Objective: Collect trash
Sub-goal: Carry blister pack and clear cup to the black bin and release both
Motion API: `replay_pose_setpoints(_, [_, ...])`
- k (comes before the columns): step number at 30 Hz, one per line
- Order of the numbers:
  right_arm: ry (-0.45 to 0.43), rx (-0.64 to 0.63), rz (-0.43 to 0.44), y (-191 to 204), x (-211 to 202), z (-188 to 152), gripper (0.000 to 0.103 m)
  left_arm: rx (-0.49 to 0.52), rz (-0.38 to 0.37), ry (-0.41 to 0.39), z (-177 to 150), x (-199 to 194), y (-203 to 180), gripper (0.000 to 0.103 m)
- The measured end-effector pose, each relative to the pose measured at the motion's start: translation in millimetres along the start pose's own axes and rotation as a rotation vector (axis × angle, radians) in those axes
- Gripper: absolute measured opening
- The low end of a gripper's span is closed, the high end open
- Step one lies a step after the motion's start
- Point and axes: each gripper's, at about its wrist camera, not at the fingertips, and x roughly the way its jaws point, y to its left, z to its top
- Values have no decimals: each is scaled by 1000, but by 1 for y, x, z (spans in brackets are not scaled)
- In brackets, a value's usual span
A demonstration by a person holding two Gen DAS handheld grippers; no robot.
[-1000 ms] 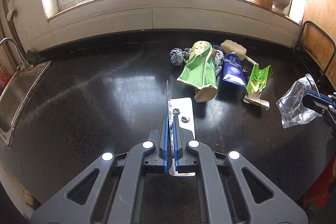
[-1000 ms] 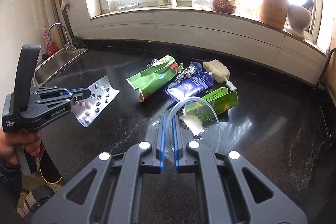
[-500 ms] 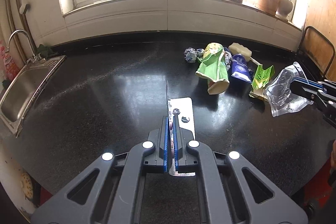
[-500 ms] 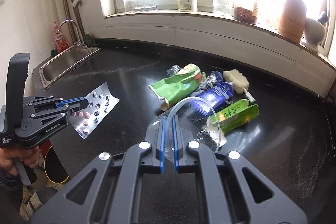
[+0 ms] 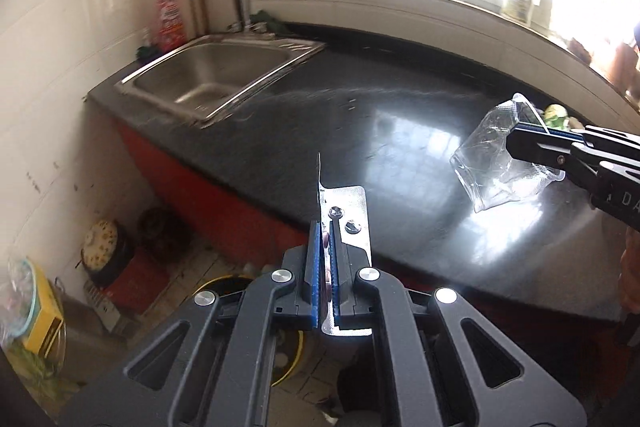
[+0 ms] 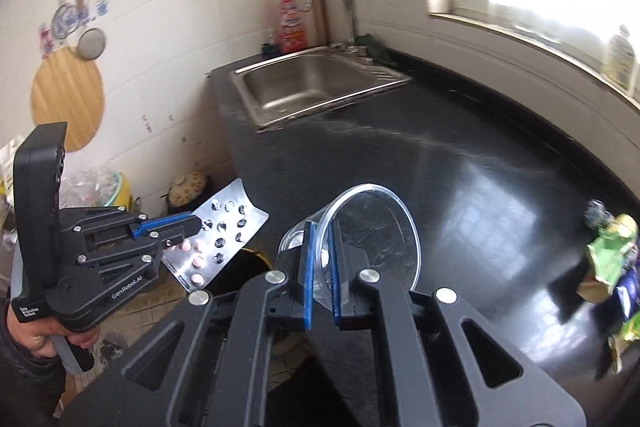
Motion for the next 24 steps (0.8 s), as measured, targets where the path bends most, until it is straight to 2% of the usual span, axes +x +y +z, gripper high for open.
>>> replay_pose_setpoints(4, [69,-80,160,65,52,9,8,-97,65,50,-36,1,61,3])
replay_pose_setpoints(9, [195,-143,263,117,113,-3,8,-199,100,132,-85,20,117,3])
replay_pose_setpoints(13, [281,-181,277,139,159,-17,8,-259,103,188,-119,53,147,3])
replay_pose_setpoints(17, [367,-205,266,155,205,-33,8,-314,69,235,-143,90,163,4])
replay_pose_setpoints(24, [466,-191,235,157,254,-51,8,-336,56,263,-166,122,170,4])
